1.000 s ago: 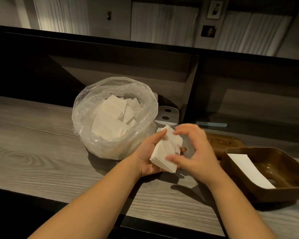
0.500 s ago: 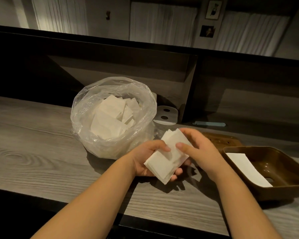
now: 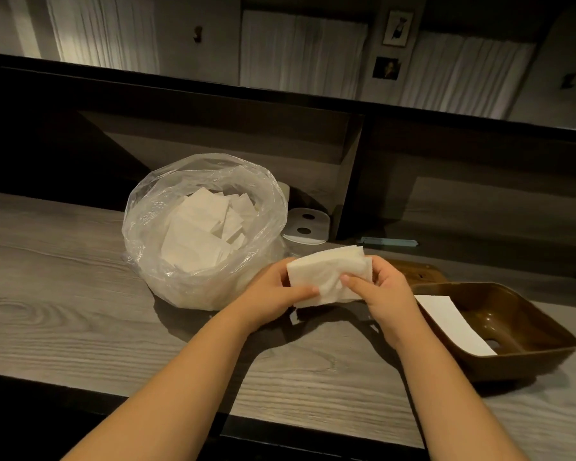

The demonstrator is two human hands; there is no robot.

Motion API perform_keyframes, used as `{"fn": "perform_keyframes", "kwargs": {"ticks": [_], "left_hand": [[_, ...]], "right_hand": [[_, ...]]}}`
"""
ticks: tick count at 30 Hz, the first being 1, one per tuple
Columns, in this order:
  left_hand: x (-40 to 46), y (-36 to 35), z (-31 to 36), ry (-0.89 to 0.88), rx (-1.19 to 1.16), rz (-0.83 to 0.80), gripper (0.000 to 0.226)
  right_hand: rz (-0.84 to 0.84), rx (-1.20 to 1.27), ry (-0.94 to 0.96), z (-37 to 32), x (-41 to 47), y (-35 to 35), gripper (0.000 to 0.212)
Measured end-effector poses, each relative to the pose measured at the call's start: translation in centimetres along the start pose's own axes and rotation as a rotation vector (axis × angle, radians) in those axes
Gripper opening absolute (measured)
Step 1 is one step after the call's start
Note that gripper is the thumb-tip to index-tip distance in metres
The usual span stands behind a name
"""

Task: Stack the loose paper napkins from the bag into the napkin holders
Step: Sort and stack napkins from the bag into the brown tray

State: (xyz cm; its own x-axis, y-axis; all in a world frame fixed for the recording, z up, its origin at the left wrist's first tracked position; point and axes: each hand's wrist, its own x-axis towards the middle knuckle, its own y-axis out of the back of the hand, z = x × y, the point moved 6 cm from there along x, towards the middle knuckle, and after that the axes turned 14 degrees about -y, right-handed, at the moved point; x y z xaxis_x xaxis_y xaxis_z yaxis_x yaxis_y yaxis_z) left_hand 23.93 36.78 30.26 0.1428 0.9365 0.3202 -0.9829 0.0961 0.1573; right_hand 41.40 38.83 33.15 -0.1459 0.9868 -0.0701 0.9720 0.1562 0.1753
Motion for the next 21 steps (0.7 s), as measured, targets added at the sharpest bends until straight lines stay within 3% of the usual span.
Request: {"fn": "perform_keyframes", "kwargs": {"ticks": [5, 8, 10, 14, 21], "left_hand": [[0.1, -0.1, -1.0, -0.020, 0.108, 0.051, 0.040], [0.1, -0.3, -0.8, -0.036, 0.145, 0.038, 0.038], [0.2, -0.2, -0.8, -0.033, 0.125, 0.042, 0.034], [0.2, 0.2, -0.7, -0.002, 0.110, 0.079, 0.028], [0.2, 0.5, -0.6, -0.008, 0.183, 0.113, 0.037]], "right_hand": [[-0.009, 0.009, -0.076, 1.3, 0.8, -1.0, 0.042], [0.098, -0.054, -0.094, 1.8, 1.2, -1.2, 0.060], [0.143, -0.092, -0.099, 1.9, 1.5, -0.9, 0.057], [0.051, -0.105, -0.148, 2.4, 2.1, -0.5, 0.038], [-0.053, -0.084, -0.132, 2.7, 1.9, -0.4, 0.048]]}}
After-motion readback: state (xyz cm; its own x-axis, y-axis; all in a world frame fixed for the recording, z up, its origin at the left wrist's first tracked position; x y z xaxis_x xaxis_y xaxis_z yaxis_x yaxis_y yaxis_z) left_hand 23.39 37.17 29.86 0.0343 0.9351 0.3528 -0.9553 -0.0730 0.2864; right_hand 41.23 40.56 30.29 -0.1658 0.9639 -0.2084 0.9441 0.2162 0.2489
